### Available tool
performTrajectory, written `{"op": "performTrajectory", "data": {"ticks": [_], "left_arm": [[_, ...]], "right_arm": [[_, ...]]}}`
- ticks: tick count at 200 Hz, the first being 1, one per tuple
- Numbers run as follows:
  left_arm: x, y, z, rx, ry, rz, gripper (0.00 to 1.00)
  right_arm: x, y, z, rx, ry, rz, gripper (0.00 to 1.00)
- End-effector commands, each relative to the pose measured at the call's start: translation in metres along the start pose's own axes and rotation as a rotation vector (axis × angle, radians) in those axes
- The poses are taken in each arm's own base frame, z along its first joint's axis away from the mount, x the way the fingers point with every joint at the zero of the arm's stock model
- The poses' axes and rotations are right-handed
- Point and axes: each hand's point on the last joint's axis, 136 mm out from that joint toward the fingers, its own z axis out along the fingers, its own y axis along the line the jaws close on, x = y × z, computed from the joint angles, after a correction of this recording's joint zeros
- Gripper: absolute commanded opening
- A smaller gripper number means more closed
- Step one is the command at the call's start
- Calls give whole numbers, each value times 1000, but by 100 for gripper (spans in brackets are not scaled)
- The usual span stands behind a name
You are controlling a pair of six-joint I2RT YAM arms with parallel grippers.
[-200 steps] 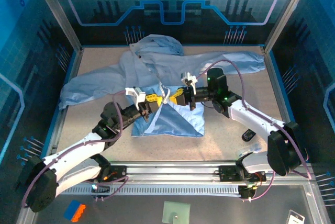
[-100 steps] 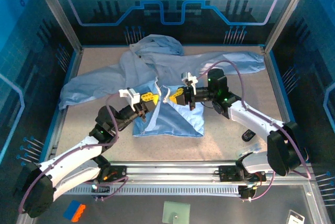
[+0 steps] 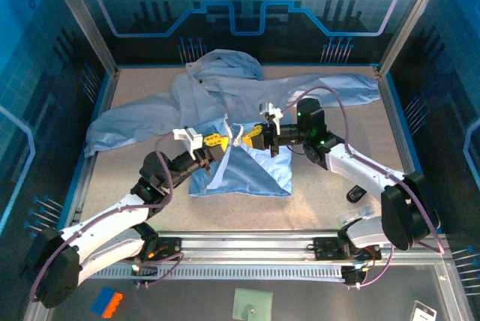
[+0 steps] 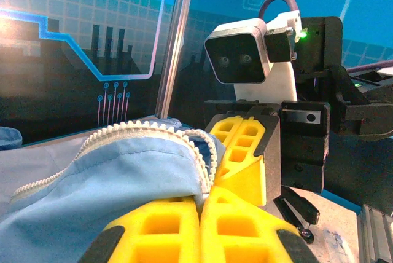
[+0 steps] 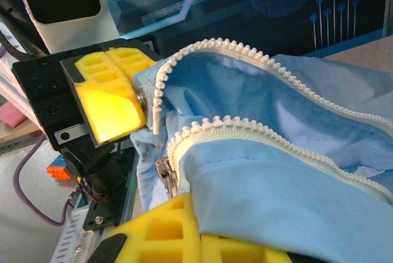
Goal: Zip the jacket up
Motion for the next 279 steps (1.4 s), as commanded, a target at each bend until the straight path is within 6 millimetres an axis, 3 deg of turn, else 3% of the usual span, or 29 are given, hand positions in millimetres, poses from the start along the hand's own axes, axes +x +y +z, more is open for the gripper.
{"op": "performTrajectory", "data": {"ticks": [1, 181, 189, 279], "left_arm": [[-9, -7, 0, 33, -44, 12, 0], [5, -4, 0, 33, -25, -10, 0], [6, -4, 0, 33, -24, -11, 0], [6, -2, 0, 22, -30, -2, 0]], "right_arm": [[-11, 3, 3, -12, -29, -46, 0], [-9, 2, 7, -19, -26, -22, 0], [-21, 3, 7, -21, -41, -45, 0], [-18, 6, 7, -47, -32, -37, 0]]}}
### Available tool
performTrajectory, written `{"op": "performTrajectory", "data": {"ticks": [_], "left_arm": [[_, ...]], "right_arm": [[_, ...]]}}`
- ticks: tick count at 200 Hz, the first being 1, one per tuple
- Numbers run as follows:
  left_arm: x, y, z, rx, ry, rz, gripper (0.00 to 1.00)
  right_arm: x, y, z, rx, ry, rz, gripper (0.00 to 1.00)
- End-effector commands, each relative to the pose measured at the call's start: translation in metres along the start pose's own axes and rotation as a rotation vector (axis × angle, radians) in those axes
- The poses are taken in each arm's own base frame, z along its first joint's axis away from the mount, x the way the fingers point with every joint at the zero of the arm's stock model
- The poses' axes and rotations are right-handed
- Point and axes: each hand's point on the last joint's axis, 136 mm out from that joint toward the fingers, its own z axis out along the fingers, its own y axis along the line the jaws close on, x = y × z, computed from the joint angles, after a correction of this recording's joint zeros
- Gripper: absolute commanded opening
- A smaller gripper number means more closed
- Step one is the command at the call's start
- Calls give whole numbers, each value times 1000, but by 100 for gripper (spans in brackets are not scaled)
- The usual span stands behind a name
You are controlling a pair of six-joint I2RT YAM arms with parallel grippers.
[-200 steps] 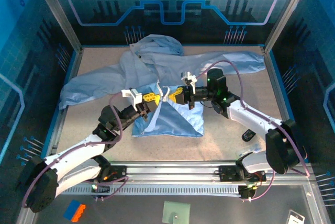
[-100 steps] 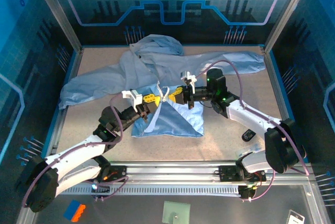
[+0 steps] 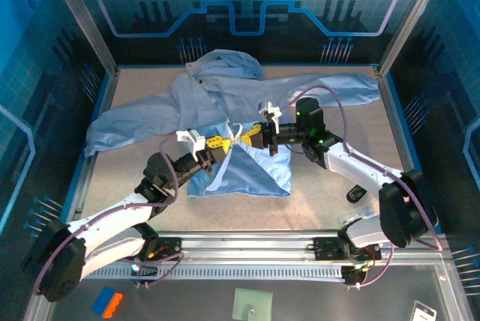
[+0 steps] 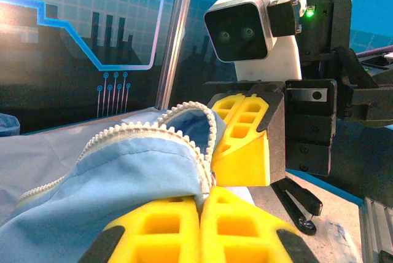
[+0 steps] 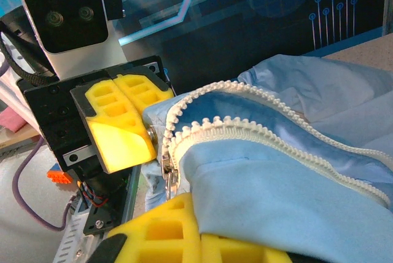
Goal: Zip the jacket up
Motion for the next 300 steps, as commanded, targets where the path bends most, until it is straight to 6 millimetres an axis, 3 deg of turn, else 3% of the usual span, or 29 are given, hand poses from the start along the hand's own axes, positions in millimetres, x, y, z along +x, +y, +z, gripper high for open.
{"op": "performTrajectory", "data": {"ticks": [1, 161, 300], "left_arm": [[-11, -6, -2, 23, -51, 7, 0], [-32, -8, 0, 34, -103, 23, 0], [-30, -1, -1, 15, -103, -6, 0]], "right_arm": [[-17, 9, 4, -45, -26, -54, 0], [-11, 13, 6, -75, -10, -42, 0], [-10, 14, 6, -87, -7, -34, 0]]}}
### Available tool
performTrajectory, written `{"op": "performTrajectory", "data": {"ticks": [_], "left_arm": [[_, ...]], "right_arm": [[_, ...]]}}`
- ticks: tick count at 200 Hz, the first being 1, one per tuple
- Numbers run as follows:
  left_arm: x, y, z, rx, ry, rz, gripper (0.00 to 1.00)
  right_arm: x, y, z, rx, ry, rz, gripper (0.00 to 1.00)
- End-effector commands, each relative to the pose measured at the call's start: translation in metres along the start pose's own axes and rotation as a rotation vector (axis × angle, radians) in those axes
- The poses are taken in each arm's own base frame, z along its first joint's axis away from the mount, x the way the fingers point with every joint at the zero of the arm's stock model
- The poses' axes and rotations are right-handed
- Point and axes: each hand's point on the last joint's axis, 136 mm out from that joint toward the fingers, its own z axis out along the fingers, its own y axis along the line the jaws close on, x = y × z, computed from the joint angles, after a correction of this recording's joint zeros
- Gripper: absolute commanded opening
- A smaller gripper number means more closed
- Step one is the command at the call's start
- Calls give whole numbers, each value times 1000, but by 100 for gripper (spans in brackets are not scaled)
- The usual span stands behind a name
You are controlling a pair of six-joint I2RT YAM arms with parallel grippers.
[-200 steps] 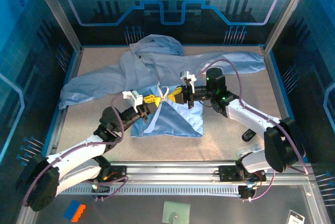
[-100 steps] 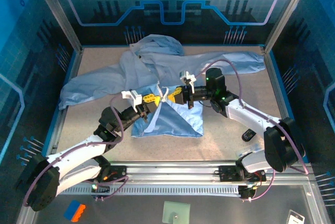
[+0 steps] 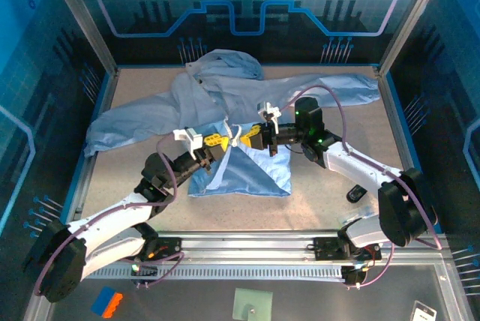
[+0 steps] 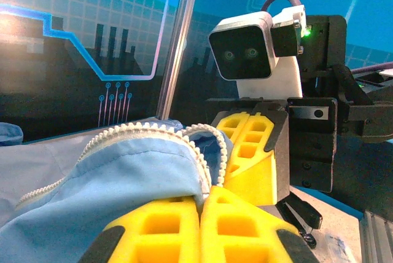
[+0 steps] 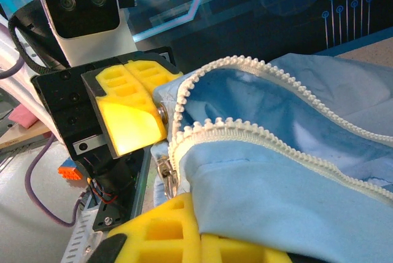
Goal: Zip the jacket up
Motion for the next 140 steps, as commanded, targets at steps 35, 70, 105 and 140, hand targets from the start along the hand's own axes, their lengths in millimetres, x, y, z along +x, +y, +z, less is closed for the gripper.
{"op": "performTrajectory", "data": {"ticks": [35, 70, 105, 140], "left_arm": [[-19, -4, 2, 29, -59, 2, 0], [-15, -6, 1, 38, -50, -6, 0], [-14, -7, 1, 45, -50, -12, 0], [-14, -6, -1, 36, -53, -6, 0]], "right_arm": [[-12, 9, 4, -51, -14, -35, 0], [-15, 8, 5, -51, -19, -27, 0], [-16, 5, 7, -52, -19, -11, 0], [-14, 3, 7, -49, -17, -2, 0]]}}
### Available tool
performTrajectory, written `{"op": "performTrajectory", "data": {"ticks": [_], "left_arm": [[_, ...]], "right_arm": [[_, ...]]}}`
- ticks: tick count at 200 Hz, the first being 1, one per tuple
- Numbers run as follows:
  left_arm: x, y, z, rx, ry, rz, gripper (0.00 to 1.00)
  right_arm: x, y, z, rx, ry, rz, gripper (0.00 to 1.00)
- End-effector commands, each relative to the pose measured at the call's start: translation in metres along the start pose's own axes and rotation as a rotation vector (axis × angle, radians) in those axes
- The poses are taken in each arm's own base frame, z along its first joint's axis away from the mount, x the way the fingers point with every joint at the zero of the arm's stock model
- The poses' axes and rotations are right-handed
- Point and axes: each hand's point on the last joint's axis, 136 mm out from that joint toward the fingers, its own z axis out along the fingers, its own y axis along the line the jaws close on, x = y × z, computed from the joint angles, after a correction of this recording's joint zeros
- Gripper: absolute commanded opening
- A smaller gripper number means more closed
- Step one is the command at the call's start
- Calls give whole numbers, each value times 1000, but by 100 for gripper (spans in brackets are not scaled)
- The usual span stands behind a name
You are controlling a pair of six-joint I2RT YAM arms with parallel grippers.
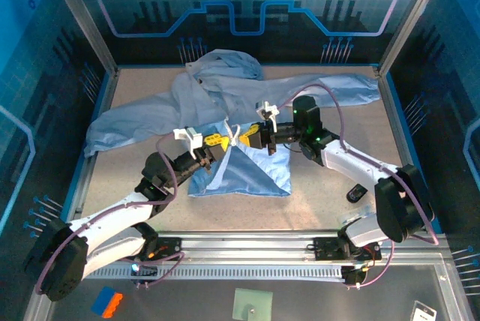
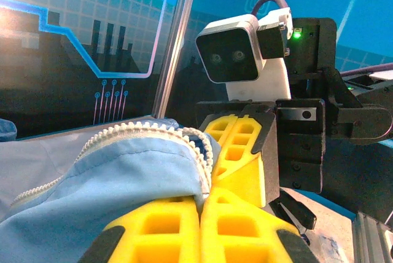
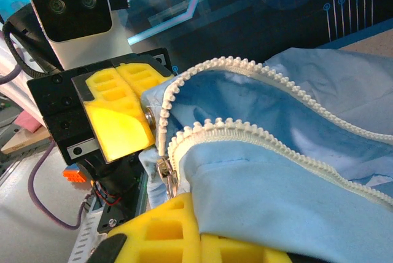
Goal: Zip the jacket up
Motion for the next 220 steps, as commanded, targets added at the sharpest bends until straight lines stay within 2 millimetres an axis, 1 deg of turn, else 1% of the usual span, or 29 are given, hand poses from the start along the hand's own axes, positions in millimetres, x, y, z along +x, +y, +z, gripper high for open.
{"op": "performTrajectory", "data": {"ticks": [1, 76, 153, 220], "left_arm": [[-15, -6, -2, 26, -55, 19, 0], [-17, -2, -4, 6, -66, 18, 0], [-9, -2, -7, 11, -53, 3, 0], [-10, -2, -8, 13, -59, 2, 0]], "right_arm": [[-16, 10, 3, -44, -23, -45, 0], [-16, 14, 3, -64, -20, -41, 0], [-21, 13, 2, -60, -32, -43, 0], [-21, 12, 1, -56, -36, -39, 0]]}}
